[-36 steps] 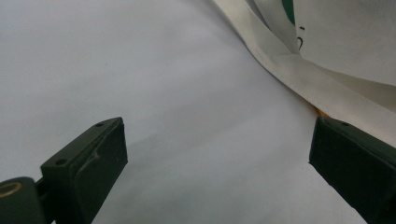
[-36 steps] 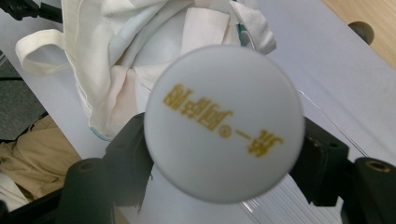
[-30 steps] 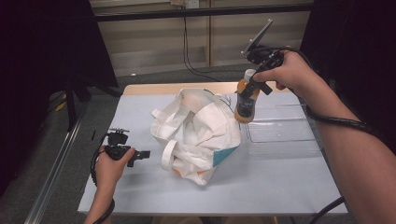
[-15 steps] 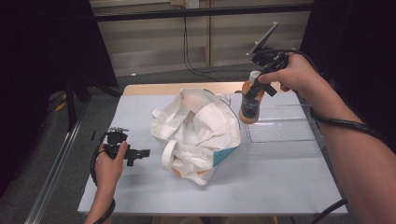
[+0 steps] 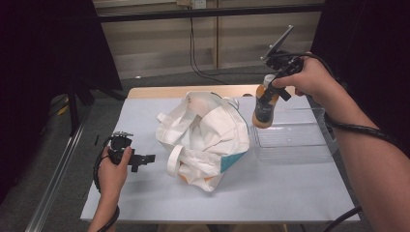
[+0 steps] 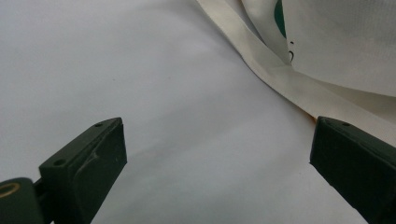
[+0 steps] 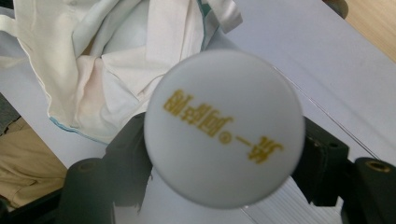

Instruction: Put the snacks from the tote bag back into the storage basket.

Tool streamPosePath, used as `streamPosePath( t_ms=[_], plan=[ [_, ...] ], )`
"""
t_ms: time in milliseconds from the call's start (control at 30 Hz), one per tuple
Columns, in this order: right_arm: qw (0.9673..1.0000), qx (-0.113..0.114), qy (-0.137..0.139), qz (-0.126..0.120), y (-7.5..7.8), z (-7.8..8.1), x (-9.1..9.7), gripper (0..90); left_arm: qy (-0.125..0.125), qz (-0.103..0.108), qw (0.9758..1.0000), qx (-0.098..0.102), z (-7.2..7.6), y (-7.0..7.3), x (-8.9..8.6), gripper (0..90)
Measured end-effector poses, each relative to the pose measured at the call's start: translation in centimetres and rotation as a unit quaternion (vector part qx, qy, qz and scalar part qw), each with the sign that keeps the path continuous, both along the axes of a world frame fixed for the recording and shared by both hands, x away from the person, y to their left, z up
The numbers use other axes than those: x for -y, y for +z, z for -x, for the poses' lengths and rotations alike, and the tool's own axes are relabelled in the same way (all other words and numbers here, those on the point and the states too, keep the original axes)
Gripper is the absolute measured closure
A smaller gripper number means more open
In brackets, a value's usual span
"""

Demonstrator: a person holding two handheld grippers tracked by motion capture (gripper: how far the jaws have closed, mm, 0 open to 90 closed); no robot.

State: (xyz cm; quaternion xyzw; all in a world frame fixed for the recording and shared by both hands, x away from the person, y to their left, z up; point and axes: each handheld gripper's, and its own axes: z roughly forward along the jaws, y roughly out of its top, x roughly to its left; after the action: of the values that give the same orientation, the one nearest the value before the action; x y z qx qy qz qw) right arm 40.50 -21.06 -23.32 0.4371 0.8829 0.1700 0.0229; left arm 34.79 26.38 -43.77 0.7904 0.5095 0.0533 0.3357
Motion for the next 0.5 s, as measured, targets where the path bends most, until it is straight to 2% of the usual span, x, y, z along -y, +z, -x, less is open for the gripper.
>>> streamPosePath(
  t_ms=[100, 500],
  plan=[
    [1.0000, -0.002, -0.001, 0.001, -0.3, 0.0, 0.3, 30.2, -0.010, -0.003, 0.9999, -0.004, 0.0, 0.0, 0.0, 3.7],
    [0.9999, -0.004, -0.008, 0.007, -1.2, -0.1, 0.8, 30.2, -0.008, -0.005, 0.9999, -0.003, 0.0, 0.0, 0.0, 3.7]
  ],
)
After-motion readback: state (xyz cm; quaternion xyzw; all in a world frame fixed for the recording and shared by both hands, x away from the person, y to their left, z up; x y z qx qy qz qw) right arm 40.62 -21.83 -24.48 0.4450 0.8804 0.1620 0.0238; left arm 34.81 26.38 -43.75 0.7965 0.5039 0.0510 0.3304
